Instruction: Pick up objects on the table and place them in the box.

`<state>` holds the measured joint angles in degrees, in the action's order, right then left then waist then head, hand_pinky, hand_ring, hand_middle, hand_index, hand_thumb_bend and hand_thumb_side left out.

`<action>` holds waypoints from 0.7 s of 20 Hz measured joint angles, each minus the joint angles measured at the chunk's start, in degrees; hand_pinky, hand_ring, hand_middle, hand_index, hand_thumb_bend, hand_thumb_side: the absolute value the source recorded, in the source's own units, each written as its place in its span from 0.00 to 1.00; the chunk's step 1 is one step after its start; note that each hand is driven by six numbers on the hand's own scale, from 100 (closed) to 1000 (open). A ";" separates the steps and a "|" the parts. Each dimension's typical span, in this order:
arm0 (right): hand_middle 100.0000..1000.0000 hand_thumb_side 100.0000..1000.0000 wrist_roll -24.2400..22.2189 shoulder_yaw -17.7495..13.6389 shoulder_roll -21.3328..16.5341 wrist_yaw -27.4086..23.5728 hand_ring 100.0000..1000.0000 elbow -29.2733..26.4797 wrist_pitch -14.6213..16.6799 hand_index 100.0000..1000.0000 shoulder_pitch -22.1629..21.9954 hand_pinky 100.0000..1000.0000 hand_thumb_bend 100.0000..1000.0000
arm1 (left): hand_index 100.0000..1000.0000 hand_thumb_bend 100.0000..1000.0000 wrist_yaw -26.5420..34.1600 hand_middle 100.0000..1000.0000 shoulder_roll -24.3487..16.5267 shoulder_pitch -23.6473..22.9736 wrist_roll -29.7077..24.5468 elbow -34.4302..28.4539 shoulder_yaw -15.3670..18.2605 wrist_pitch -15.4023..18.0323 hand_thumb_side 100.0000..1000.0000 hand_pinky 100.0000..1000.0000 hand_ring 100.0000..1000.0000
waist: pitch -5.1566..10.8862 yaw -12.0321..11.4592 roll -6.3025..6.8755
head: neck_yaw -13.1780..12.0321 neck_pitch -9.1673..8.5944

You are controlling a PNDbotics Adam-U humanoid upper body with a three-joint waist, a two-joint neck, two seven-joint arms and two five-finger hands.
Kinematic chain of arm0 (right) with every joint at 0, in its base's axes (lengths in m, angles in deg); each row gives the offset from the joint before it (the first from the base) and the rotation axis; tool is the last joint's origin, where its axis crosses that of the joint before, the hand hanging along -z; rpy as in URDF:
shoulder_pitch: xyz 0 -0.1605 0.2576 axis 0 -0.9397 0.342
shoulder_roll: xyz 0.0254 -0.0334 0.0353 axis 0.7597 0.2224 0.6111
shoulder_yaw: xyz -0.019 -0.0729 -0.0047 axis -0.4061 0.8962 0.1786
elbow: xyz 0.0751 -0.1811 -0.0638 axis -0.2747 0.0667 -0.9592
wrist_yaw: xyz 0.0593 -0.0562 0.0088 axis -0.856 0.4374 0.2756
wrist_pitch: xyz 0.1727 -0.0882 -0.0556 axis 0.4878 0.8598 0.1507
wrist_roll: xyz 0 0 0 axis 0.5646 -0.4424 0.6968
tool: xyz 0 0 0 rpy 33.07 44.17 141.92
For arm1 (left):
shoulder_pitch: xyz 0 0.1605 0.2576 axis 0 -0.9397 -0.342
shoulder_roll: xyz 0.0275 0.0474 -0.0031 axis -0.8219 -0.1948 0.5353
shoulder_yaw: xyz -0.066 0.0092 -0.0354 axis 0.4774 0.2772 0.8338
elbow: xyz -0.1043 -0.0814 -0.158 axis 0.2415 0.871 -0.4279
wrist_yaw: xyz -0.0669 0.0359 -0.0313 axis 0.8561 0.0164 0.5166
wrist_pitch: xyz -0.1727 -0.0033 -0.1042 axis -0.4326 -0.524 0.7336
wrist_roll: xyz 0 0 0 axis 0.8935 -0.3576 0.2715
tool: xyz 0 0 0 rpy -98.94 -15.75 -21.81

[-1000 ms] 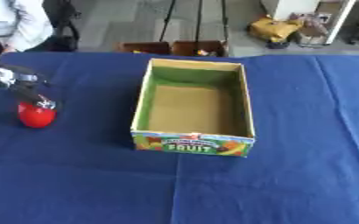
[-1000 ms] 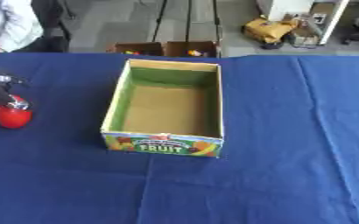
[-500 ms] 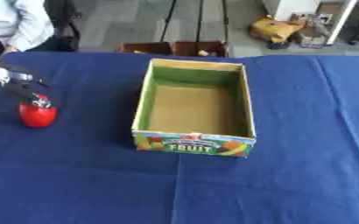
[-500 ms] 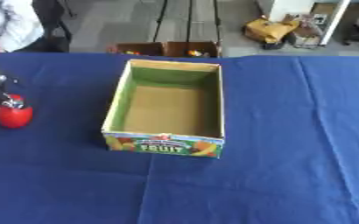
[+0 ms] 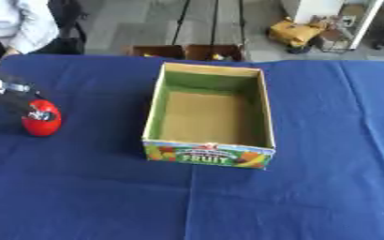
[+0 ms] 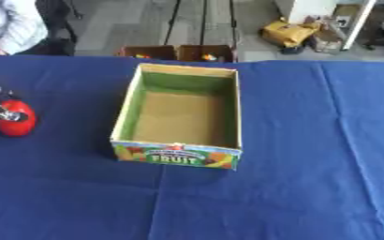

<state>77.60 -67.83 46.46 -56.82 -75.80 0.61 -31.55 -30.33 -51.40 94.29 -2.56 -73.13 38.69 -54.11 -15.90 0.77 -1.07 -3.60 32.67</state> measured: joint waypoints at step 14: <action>0.62 1.00 0.62 -0.04 0.47 -0.35 0.75 0.00 -0.19 0.77 0.02 0.69 0.00 | 1.00 0.28 0.44 1.00 -0.29 -0.63 0.03 1.37 0.00 -0.31 0.62 0.50 0.71 | -0.22 0.40 -0.12 | 0.00 -0.11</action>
<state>78.22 -67.87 46.93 -57.17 -75.80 0.43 -31.52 -29.89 -51.69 93.66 -2.52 -71.75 38.69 -54.42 -16.12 1.17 -1.19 -3.60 32.55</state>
